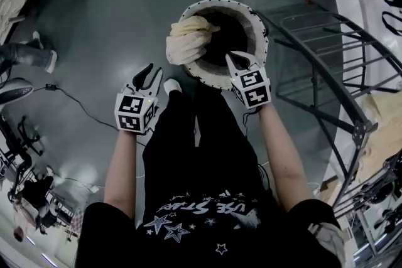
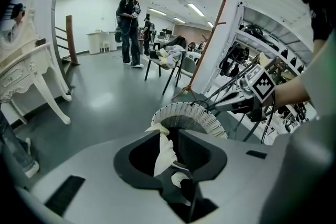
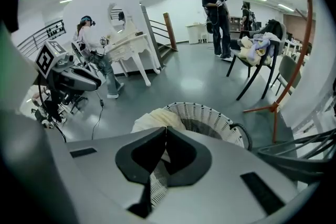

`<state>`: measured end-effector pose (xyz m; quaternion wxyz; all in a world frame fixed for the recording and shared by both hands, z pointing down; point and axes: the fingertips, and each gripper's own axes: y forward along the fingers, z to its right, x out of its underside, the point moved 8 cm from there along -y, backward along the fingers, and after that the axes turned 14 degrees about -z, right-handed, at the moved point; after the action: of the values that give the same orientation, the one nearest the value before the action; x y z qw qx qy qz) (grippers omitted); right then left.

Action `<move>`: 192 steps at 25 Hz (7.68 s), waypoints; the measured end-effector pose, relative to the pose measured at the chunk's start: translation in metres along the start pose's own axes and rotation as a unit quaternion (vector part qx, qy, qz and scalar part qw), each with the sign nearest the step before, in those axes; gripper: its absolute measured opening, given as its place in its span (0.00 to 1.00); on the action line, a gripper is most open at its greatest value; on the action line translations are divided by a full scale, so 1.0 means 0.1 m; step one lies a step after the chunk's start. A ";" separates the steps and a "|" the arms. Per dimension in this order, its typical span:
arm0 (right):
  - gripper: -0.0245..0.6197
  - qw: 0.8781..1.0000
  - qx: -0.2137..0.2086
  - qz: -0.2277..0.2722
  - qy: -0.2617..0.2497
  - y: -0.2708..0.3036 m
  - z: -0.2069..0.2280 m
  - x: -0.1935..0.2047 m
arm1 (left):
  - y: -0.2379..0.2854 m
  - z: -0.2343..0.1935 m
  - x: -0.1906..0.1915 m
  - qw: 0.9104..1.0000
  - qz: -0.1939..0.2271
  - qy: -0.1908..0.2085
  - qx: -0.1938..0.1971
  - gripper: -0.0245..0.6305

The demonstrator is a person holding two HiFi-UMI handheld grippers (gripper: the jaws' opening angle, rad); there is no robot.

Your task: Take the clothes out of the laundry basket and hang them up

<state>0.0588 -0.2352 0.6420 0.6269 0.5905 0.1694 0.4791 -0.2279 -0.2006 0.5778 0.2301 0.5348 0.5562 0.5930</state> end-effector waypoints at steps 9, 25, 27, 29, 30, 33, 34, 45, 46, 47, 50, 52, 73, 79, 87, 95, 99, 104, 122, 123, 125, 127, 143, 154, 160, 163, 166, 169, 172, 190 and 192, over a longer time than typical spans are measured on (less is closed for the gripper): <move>0.05 0.995 -0.041 -0.054 -0.067 0.78 -0.31 -0.33 | 0.43 -0.52 0.44 0.998 0.002 -0.054 0.011 0.30; 0.17 0.968 -0.088 -0.181 -0.153 2.18 -1.05 -1.17 | 0.78 -1.46 1.11 0.997 -0.015 -0.062 0.053 0.32; 0.24 0.959 -0.094 -0.206 -0.168 2.34 -1.07 -1.22 | 0.84 -1.48 1.14 0.996 -0.015 -0.067 0.057 0.32; 0.28 0.950 -0.093 -0.230 -0.187 2.46 -1.10 -1.26 | 0.87 -1.49 1.16 0.995 -0.015 -0.073 0.062 0.32; 0.28 0.946 -0.089 -0.242 -0.195 2.51 -1.11 -1.27 | 0.88 -1.50 1.17 0.995 -0.015 -0.076 0.064 0.32; 0.28 0.934 -0.077 -0.276 -0.211 2.72 -1.18 -1.27 | 0.92 -1.57 1.27 0.994 -0.015 -0.086 0.067 0.32; 0.28 0.929 -0.073 -0.290 -0.217 2.79 -1.22 -1.27 | 0.93 -1.60 1.32 0.994 -0.016 -0.090 0.068 0.32; 0.12 0.873 -0.002 -0.414 -0.258 3.12 -1.52 -1.24 | 0.79 -1.94 1.65 0.990 -0.021 -0.120 0.069 0.32; 0.10 0.881 0.000 -0.396 -0.260 3.09 -1.52 -1.28 | 0.78 -1.94 1.65 0.990 -0.021 -0.121 0.068 0.32; 0.09 0.888 0.001 -0.379 -0.260 3.05 -1.54 -1.32 | 0.77 -1.95 1.65 0.990 -0.020 -0.121 0.067 0.32; 0.07 0.905 0.004 -0.342 -0.254 2.86 -1.60 -1.38 | 0.74 -1.95 1.66 0.991 -0.020 -0.119 0.065 0.32; 0.07 0.912 0.007 -0.321 -0.253 2.71 -1.64 -1.40 | 0.74 -1.94 1.65 0.991 -0.022 -0.114 0.064 0.32; 0.06 0.959 -0.010 -0.096 -0.265 1.03 -1.16 -1.19 | 0.90 -1.27 0.87 0.996 -0.038 -0.017 0.073 0.32; 0.06 0.961 -0.026 -0.046 -0.272 0.48 -1.07 -1.18 | 0.90 -1.10 0.67 0.996 -0.051 0.002 0.070 0.32; 0.06 0.963 -0.022 -0.004 -0.268 -0.15 -0.92 -1.12 | 1.01 -1.17 0.60 0.996 -0.066 0.014 0.049 0.33; 0.06 0.959 -0.015 0.008 -0.284 -0.51 -0.70 -0.93 | 1.53 -1.41 0.38 0.992 -0.095 0.062 0.049 0.34; 0.06 0.965 -0.005 0.004 -0.264 -0.63 -0.59 -0.84 | 1.70 -1.46 0.30 0.991 -0.105 0.064 0.059 0.38; 0.06 0.966 0.016 -0.014 -0.258 -0.76 -0.44 -0.69 | 1.95 -1.51 0.31 0.988 -0.129 0.055 0.070 0.44; 0.06 0.968 0.040 0.009 -0.248 -1.32 -0.04 -0.46 | 2.37 -1.18 0.00 0.973 -0.156 0.119 0.119 0.31; 0.06 0.970 0.043 0.001 -0.239 -1.31 -0.02 -0.42 | 2.37 -1.17 0.00 0.974 -0.158 0.126 0.107 0.14; 0.06 0.975 0.051 -0.027 -0.213 -1.31 0.04 -0.33 | 2.31 -1.16 -0.03 0.975 -0.152 0.137 0.091 0.08; 0.06 0.978 0.056 -0.034 -0.200 -1.31 0.06 -0.29 | 2.20 -1.14 -0.06 0.976 -0.141 0.134 0.095 0.07; 0.06 0.984 0.108 0.071 -0.126 -2.02 -0.04 -0.30 | 0.04 -0.37 -1.29 0.985 0.081 0.127 0.088 0.07; 0.06 0.989 0.101 0.104 -0.036 -2.28 -0.07 0.37 | -1.50 0.38 -2.06 0.960 0.231 0.150 0.059 0.07; 0.06 0.993 0.092 0.080 0.014 -2.13 -0.23 0.59 | -2.14 0.71 -2.26 0.935 0.294 0.175 0.092 0.07; 0.06 0.992 0.075 0.084 0.051 -2.06 -0.37 0.67 | -2.44 0.87 -2.40 0.917 0.315 0.216 0.115 0.07; 0.07 0.991 0.067 0.085 0.080 -2.01 -0.49 0.72 | -2.63 1.03 -2.48 0.902 0.329 0.250 0.128 0.07; 0.10 0.988 0.055 0.092 0.108 -1.93 -0.61 0.71 | -2.75 1.17 -2.50 0.891 0.336 0.265 0.153 0.07; 0.15 0.986 0.051 0.105 0.118 -1.91 -0.74 0.65 | -2.86 1.32 -2.43 0.881 0.335 0.290 0.170 0.07; 0.49 0.985 0.002 0.164 -0.056 -1.81 -1.33 -0.49 | -3.23 1.20 -2.03 0.874 0.343 0.304 0.162 0.07; 0.49 0.984 0.029 0.174 -0.036 -1.73 -1.30 -0.53 | -3.25 1.17 -1.98 0.872 0.346 0.307 0.163 0.07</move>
<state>0.0014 -0.1751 0.4349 0.5218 0.6460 0.0553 0.5544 -0.1644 -0.2340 0.1859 -0.2618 0.5140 0.4672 0.6700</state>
